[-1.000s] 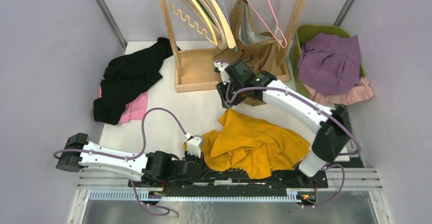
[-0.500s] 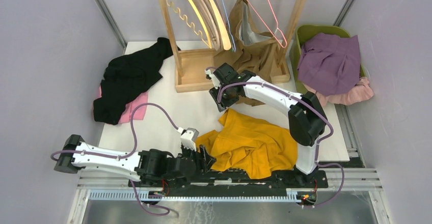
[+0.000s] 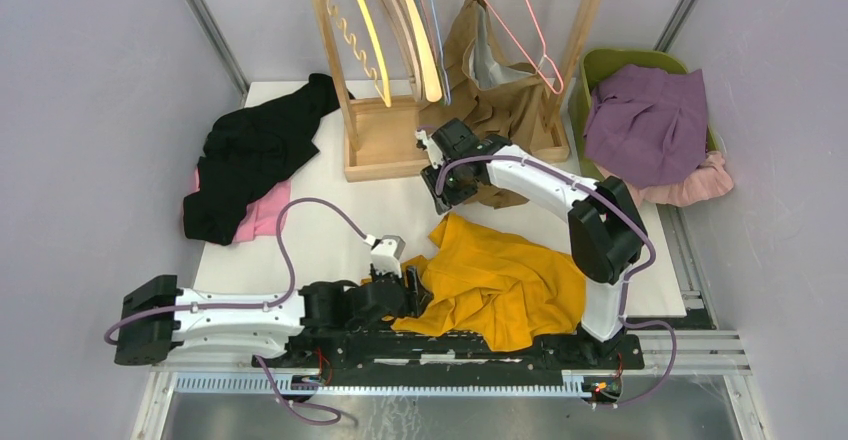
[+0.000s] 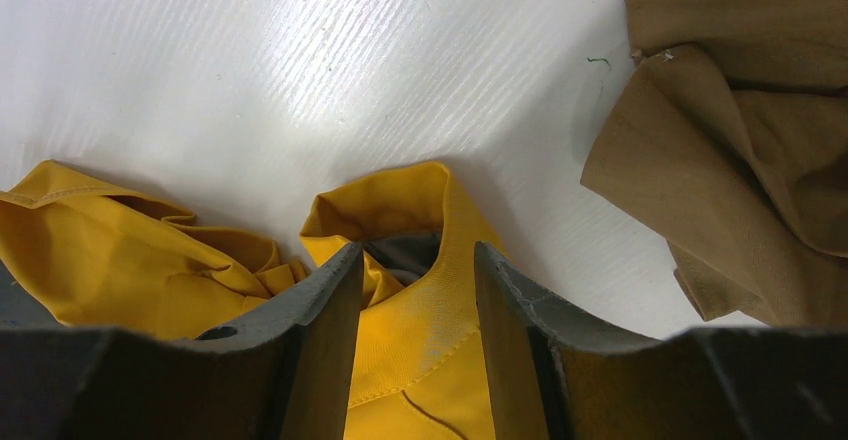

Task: Place the skirt on the hanger
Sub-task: Flatten out the skirt at the center of the board.

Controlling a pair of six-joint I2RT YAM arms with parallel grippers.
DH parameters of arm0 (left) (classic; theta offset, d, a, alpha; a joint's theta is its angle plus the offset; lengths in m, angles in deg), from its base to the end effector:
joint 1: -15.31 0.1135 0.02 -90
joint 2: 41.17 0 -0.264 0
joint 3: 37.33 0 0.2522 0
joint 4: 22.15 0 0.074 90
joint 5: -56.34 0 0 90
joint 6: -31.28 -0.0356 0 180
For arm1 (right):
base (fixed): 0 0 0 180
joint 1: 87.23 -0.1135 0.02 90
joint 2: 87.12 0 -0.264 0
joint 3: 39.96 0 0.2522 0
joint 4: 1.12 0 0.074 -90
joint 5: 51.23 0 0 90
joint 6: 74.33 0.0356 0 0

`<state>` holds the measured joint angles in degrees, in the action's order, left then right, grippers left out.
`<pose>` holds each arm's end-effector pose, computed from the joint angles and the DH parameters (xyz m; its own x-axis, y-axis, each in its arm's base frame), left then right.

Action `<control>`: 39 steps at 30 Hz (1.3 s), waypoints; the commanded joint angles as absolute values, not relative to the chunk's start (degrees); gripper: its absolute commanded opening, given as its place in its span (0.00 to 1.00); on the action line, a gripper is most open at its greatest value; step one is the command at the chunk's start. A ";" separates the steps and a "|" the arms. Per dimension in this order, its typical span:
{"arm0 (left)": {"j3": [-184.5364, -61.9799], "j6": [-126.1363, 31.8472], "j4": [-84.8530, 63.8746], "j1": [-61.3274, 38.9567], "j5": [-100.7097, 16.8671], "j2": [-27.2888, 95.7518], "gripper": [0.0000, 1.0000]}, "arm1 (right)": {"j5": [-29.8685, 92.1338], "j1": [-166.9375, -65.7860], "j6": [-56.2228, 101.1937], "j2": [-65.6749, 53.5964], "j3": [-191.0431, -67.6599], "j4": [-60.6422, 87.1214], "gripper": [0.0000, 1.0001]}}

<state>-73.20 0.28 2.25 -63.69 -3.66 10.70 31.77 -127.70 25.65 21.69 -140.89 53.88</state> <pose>0.0517 -0.1726 0.1837 -0.7301 -0.1344 -0.6700 0.2944 0.8230 -0.4859 0.3051 0.2660 0.2315 -0.7858 -0.4443 -0.4302 -0.5587 0.8083 0.1858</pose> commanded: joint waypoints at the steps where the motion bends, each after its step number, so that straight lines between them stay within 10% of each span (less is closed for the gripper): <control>1: -74.54 -6.34 -6.80 -62.08 -8.65 14.39 0.56 | 29.45 -126.82 24.70 19.85 -142.22 53.69 0.51; 7: -73.66 -5.43 -8.56 -62.12 -12.74 15.47 0.25 | 26.75 -126.57 24.10 22.20 -143.59 55.58 0.51; 25: -67.96 -2.95 -9.16 -62.29 -14.97 8.89 0.20 | 27.04 -126.67 22.67 27.49 -143.22 56.36 0.50; 34: -69.23 -3.59 -12.43 -62.30 -16.14 13.29 0.41 | 22.35 -127.82 20.87 27.89 -142.15 57.03 0.48; 39: -70.25 -4.24 -14.55 -62.25 -15.80 16.89 0.56 | 25.26 -127.84 20.84 26.60 -141.27 58.39 0.15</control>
<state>-68.15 -3.09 -9.93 -62.29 -15.92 14.48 24.27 -127.55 21.50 27.40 -141.57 57.59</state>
